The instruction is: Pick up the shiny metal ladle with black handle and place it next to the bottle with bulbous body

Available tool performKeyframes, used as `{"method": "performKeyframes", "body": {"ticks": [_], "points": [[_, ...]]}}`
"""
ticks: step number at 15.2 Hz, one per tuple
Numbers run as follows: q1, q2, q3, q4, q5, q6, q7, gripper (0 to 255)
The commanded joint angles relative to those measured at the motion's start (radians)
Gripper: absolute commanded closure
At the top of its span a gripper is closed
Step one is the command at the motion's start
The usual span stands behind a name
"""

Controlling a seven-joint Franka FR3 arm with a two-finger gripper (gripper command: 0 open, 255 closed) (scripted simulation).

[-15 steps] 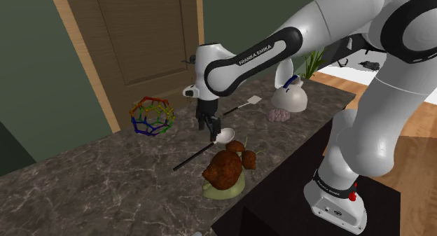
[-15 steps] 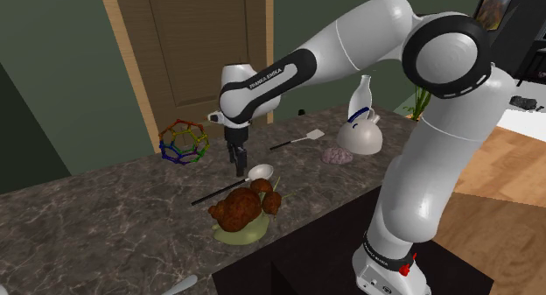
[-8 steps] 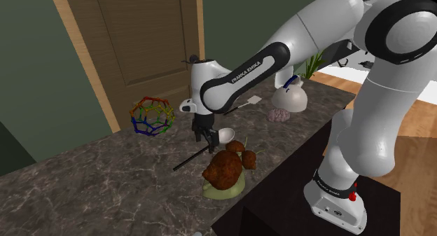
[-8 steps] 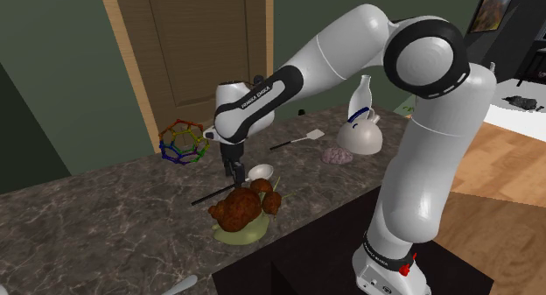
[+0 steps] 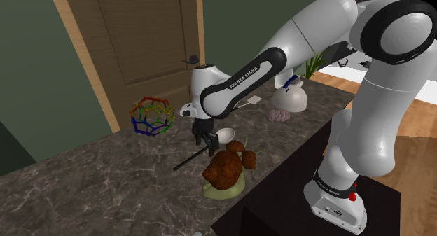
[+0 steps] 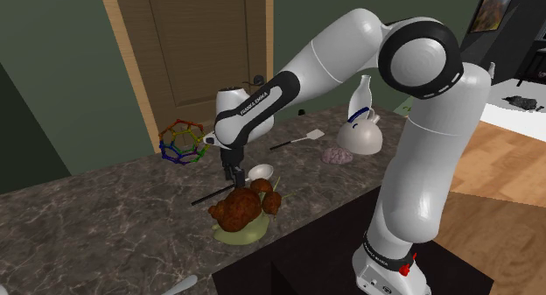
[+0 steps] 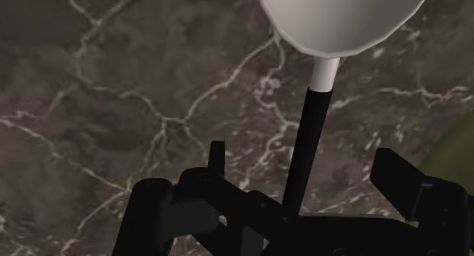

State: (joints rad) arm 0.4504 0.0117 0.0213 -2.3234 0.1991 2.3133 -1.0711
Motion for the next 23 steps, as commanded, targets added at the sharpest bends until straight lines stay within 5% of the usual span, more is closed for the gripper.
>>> {"method": "performKeyframes", "body": {"ticks": [1,2,3,12,23], "points": [[0.0,0.0,0.0,0.0,0.0,0.0,0.0,0],[0.0,0.0,0.0,0.0,0.0,0.0,0.0,0],[0.0,0.0,0.0,0.0,0.0,0.0,0.0,255],[0.0,0.0,0.0,0.0,0.0,0.0,0.0,255],[-0.003,-0.085,-0.003,0.063,-0.02,-0.146,0.028,255]]}}
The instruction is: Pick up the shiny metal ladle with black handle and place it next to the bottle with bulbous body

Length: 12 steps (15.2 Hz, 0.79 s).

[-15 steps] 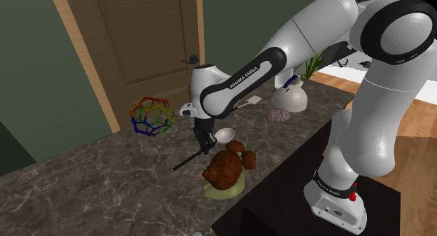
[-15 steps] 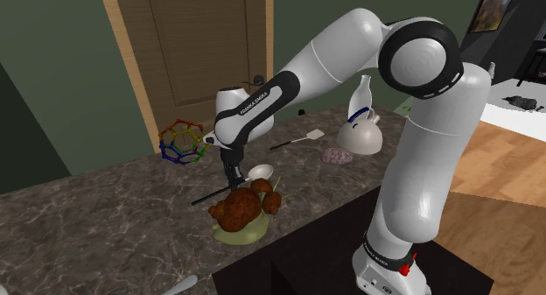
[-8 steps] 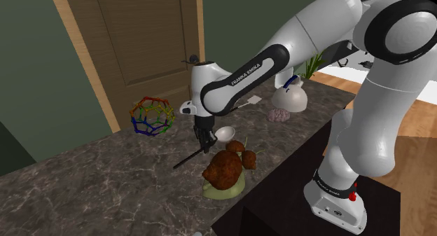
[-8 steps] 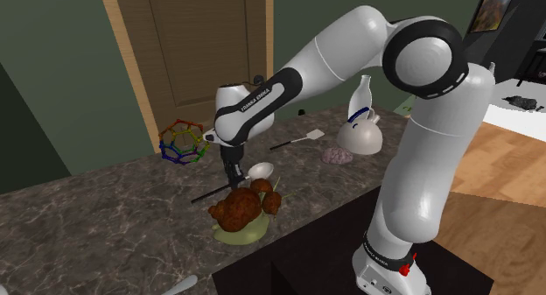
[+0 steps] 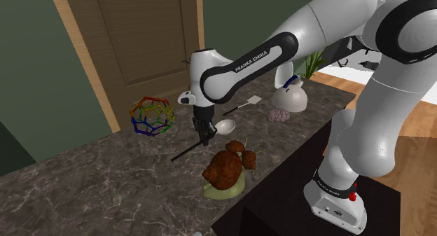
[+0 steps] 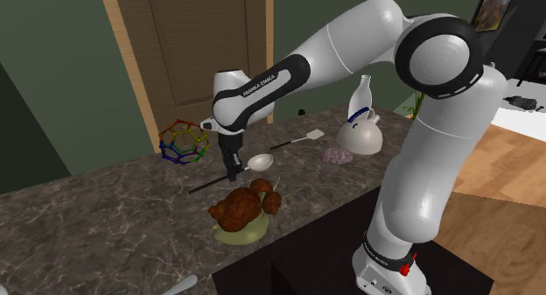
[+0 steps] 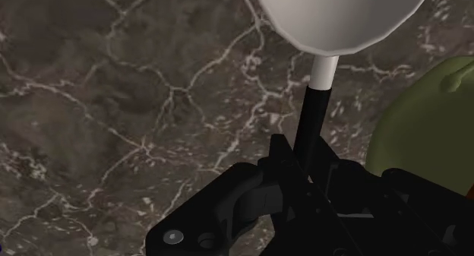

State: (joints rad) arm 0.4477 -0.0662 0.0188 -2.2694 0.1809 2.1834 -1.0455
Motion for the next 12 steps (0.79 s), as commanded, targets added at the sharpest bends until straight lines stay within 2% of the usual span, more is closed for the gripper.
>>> {"method": "performKeyframes", "body": {"ticks": [1,12], "points": [[-0.001,-0.013,-0.001,0.016,-0.003,-0.03,0.005,255],[-0.004,-0.07,-0.003,0.107,-0.017,-0.176,0.028,255]]}}
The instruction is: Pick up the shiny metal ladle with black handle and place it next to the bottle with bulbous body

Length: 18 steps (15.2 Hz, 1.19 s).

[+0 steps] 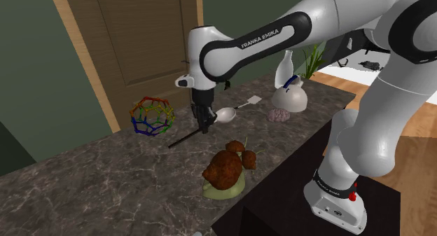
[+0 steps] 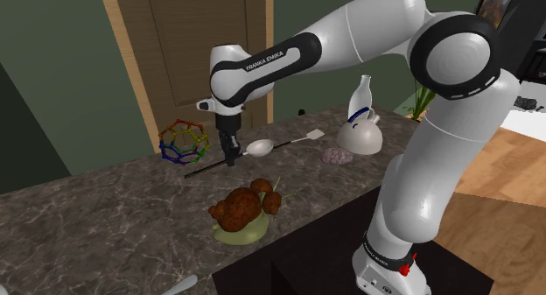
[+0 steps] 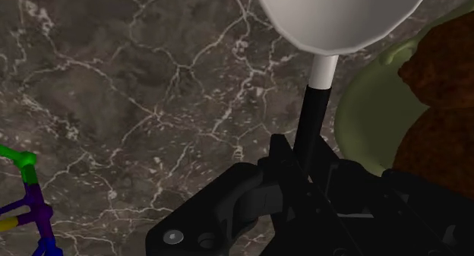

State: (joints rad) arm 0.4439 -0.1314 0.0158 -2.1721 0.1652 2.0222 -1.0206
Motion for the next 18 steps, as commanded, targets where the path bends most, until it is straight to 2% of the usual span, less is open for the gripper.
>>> {"method": "performKeyframes", "body": {"ticks": [1,18], "points": [[0.0,-0.009,0.0,0.019,-0.002,-0.028,0.005,255],[-0.003,-0.041,-0.004,0.214,-0.014,-0.253,0.035,255]]}}
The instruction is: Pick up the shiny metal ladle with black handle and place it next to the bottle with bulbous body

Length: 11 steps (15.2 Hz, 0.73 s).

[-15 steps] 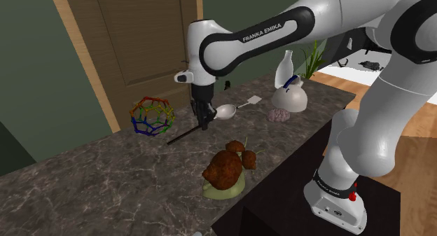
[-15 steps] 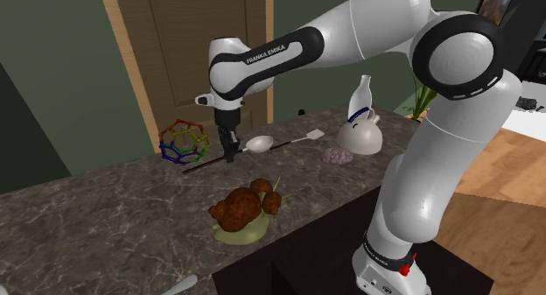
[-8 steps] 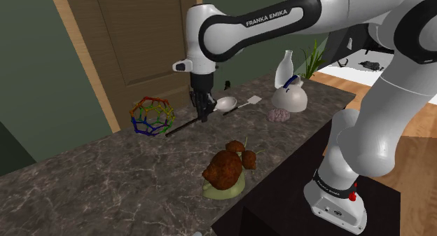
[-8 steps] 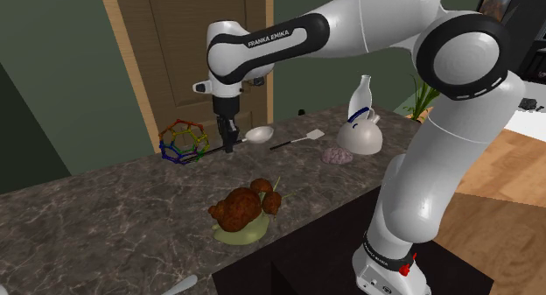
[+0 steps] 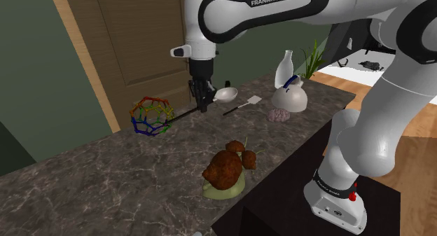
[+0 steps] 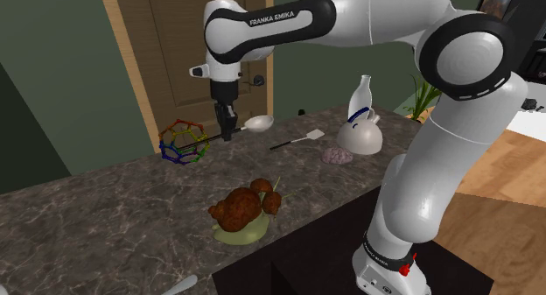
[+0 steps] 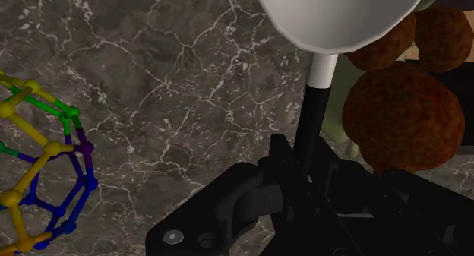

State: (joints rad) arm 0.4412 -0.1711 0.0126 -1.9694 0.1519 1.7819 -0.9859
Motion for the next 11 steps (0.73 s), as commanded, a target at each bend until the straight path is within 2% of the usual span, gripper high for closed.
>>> {"method": "performKeyframes", "body": {"ticks": [1,11], "points": [[-0.001,-0.001,-0.001,0.024,-0.001,-0.026,0.003,255],[-0.002,0.011,-0.003,0.172,-0.004,-0.16,0.02,255]]}}
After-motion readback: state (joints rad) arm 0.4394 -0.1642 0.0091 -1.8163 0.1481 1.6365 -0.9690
